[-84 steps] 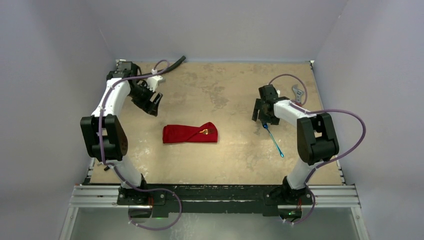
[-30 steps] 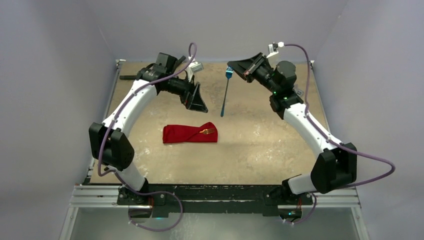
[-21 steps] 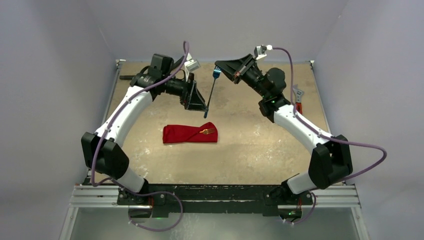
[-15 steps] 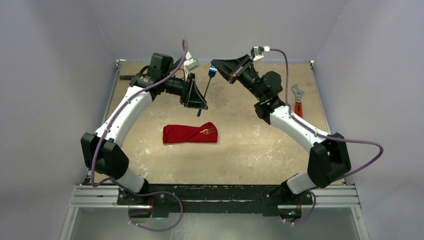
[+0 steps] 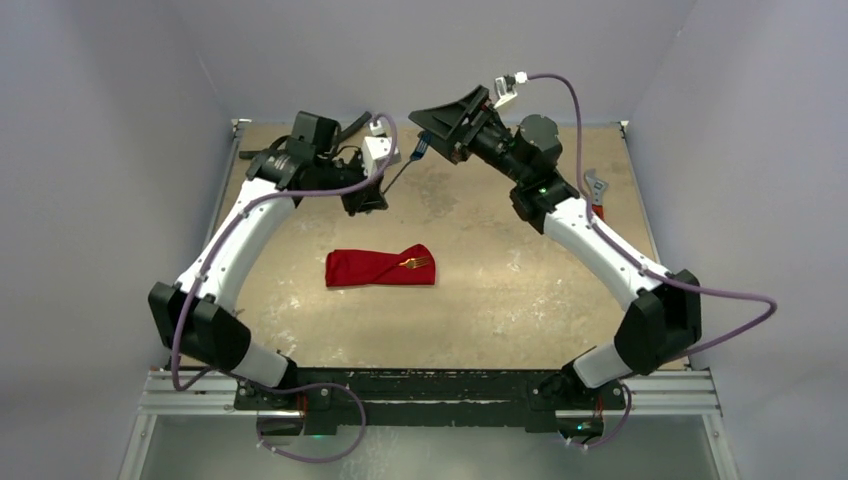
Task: Fold the napkin into a case and place the utensils inside
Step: Pass from the right arm to the left, then pass from the left arm to the right
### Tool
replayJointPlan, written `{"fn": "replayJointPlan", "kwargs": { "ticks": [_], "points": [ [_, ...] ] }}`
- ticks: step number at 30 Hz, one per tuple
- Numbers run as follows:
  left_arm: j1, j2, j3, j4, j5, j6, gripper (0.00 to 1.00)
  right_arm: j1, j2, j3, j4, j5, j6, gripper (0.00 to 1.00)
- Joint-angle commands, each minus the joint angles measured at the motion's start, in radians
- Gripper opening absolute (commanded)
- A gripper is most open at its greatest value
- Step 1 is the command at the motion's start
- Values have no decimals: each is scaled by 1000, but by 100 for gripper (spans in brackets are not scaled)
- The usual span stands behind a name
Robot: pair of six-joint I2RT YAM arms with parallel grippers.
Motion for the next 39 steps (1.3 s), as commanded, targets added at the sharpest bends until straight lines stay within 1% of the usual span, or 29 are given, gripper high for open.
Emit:
{"fn": "replayJointPlan", "kwargs": {
  "ticks": [1,3,5,7,9,10,11,14,15,17,19,23,26,29,31,36,39],
  "points": [
    [1,-169,-110,197,-536,348,0,-22,-108,109,-477,-22,-285,99],
    [-5,-236,-230,377,-711,468,0,-46,-117,159,-647,-24,-374,99],
    [-8,-301,-345,554,-804,605,0,-51,-114,203,-775,-27,-431,99],
    [-14,-373,-516,777,-870,760,0,-50,-105,235,-869,-28,-460,99],
    [-22,-433,-667,1044,-889,950,0,-50,-113,219,-872,-49,-441,99],
    [-27,-453,-733,1176,-887,1048,0,-51,-118,203,-842,-52,-423,99],
    [-29,-462,-783,1290,-880,1137,0,-50,-120,185,-828,-53,-416,97],
    [-41,-461,-870,1581,-841,1315,0,-42,-132,114,-776,-82,-375,84],
    [-45,-454,-880,1633,-839,1366,0,-38,-140,83,-749,-84,-352,81],
    [-50,-433,-890,1692,-845,1434,0,-30,-154,15,-682,-91,-300,80],
    [-54,-416,-890,1707,-867,1483,0,-14,-153,-29,-635,-93,-265,80],
    [-58,-408,-929,1761,-841,1545,0,24,-121,-51,-564,-91,-212,79],
    [-60,-397,-955,1810,-824,1587,0,36,-102,-66,-473,-98,-141,75],
    [-62,-379,-953,1818,-855,1600,0,49,-88,-68,-411,-105,-107,73],
    [-62,-376,-954,1815,-865,1591,0,60,-81,-63,-404,-92,-104,72],
    [-64,-382,-957,1811,-871,1573,0,76,-44,-47,-402,-88,-110,64],
    [-65,-383,-947,1804,-882,1560,0,82,-27,-41,-417,-84,-119,64]
  ]
}}
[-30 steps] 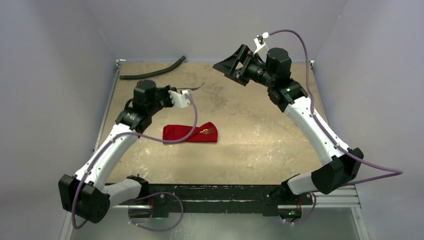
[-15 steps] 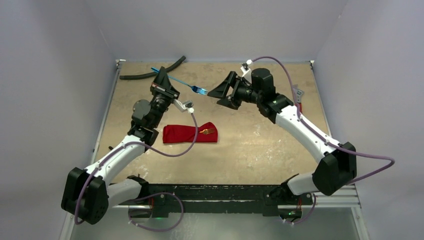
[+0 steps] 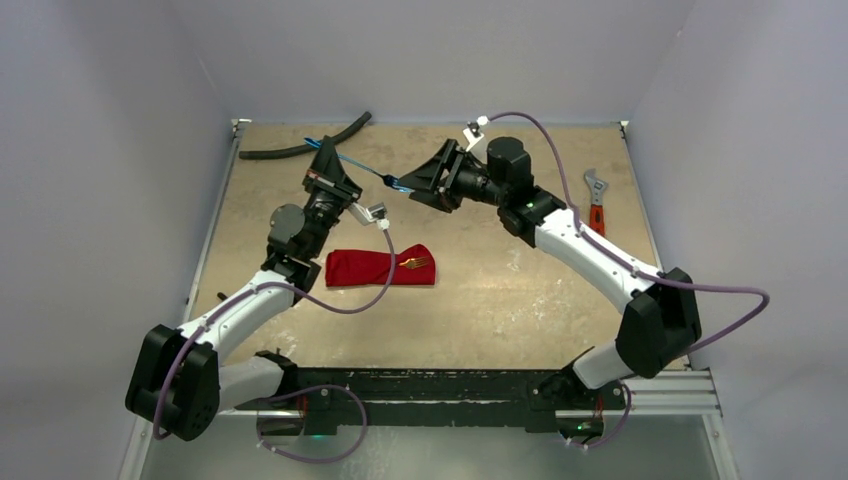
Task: Fold the napkin into a case and place the utensils inside
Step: Pass from the left arm to the right
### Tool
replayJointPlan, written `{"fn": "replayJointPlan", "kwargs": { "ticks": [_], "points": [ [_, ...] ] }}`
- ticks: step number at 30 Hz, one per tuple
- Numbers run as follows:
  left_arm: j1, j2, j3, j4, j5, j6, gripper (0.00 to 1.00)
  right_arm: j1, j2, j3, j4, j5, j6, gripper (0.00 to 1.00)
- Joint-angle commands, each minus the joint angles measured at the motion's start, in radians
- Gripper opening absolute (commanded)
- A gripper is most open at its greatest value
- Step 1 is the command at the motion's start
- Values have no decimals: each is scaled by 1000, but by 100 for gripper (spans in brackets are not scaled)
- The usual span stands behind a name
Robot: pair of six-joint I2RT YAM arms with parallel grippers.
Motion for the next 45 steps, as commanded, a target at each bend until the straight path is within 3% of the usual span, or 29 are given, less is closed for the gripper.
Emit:
{"fn": "replayJointPlan", "kwargs": {
  "ticks": [1,4,14,17,20,22,23,25,26,30,34,37,41,45],
  "points": [
    [-5,-12,11,58,-28,1,0,12,23,25,25,-6,3,63],
    [-5,-18,7,53,-27,-2,0,19,32,16,54,-9,19,56],
    [-6,-31,-22,56,-2,-2,0,31,66,32,108,-14,40,1],
    [-9,-36,-28,59,0,-35,2,31,58,12,101,-24,41,0],
    [-11,-45,-14,-17,-46,-128,46,11,47,10,76,-8,6,0],
    [-15,-72,22,-181,-96,-254,72,-26,55,25,45,-23,-57,0],
    [-16,-91,59,-315,-113,-341,83,-46,59,31,27,-37,-92,0],
    [-16,-116,166,-592,-129,-555,88,-88,60,28,5,-49,-153,0],
    [-14,-99,341,-1018,-82,-875,93,-175,67,28,-100,-81,-269,0],
    [-12,-111,396,-1279,21,-1135,96,-209,39,87,-385,79,-497,0],
    [7,-69,439,-1454,119,-1336,97,-222,10,79,-558,177,-630,0],
    [109,25,481,-1515,218,-1451,97,-232,-37,24,-605,205,-670,0],
    [297,225,576,-1654,396,-1499,86,-233,-96,-39,-674,184,-712,0],
    [365,317,549,-1643,430,-1515,79,-234,-159,-118,-723,175,-726,0]
  ]
}}
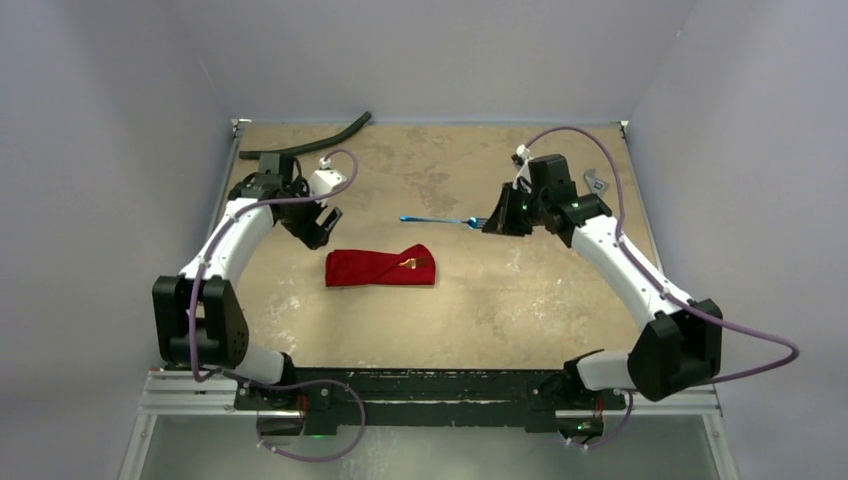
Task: Fold the napkin into a case and place the utensils inside
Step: Pass from the left arm to the right, then insert the fork into the folded napkin.
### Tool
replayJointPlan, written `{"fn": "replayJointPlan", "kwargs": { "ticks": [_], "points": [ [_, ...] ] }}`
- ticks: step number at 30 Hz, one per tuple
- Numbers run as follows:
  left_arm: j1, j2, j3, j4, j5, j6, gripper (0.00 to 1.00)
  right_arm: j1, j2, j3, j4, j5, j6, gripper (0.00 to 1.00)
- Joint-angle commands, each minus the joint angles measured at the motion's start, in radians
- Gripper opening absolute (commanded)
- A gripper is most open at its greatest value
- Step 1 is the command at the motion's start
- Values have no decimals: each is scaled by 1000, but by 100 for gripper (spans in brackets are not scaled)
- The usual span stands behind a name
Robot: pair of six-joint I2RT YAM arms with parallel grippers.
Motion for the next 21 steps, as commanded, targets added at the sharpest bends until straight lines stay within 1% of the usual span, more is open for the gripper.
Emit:
{"fn": "replayJointPlan", "kwargs": {
  "ticks": [1,4,6,9,12,14,15,21],
  "points": [
    [53,63,-3,-103,140,-104,78,0,-82,-81,-106,0,-71,0],
    [54,95,-25,-109,196,-137,72,1,-100,-141,-96,0,-73,0],
    [55,107,-41,-104,214,-156,71,4,-113,-207,-64,-29,-49,0],
    [55,120,-68,-80,207,-169,70,4,-123,-263,-15,-49,-13,0],
    [55,141,-91,-57,204,-177,66,11,-122,-285,34,-59,22,0],
    [54,164,-99,-49,204,-183,59,34,-109,-286,52,-56,42,0],
    [55,175,-102,-47,206,-185,57,48,-101,-284,59,-52,48,0],
    [55,204,-122,-18,217,-197,51,93,-70,-281,94,-33,81,0]
  ]
}}
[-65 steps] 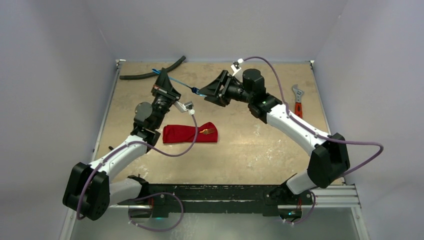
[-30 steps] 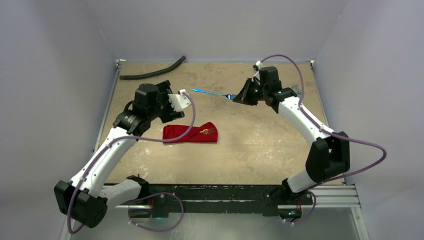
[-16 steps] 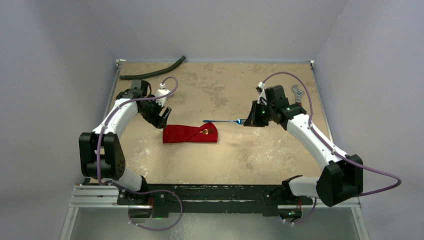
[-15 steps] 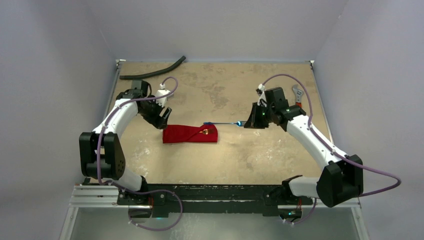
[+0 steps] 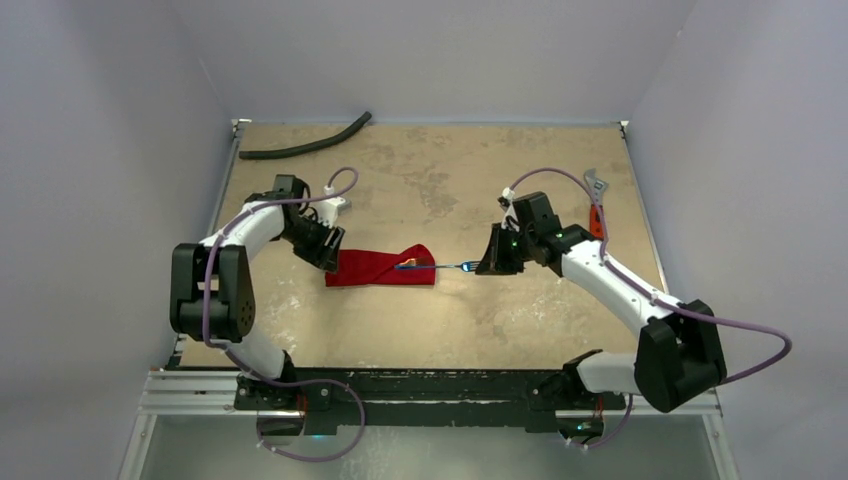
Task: Fold the napkin into a case and place the utensils inside
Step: Insert the fork into the folded napkin.
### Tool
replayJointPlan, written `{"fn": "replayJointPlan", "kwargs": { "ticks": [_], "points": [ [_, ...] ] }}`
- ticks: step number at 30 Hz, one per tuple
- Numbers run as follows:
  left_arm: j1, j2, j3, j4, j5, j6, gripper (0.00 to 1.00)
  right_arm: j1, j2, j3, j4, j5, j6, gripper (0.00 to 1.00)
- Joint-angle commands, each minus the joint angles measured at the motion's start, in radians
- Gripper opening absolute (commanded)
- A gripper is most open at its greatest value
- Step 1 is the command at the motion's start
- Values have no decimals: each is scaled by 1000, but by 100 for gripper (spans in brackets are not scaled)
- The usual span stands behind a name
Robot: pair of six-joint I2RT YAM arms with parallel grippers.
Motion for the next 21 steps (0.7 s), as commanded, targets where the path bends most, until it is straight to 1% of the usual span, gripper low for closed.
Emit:
{"fn": "replayJointPlan", "kwargs": {
  "ticks": [1,8,15,21],
  "points": [
    [-2,8,-14,50,39,-30,50,21,16,13,53,5,39,0],
    [-3,38,-9,64,22,-42,44,28,50,37,75,10,48,0],
    [-2,56,-5,67,12,-44,41,57,86,39,101,13,64,0],
    [-2,72,-8,67,-11,-32,37,72,85,34,111,20,79,0]
  ]
}}
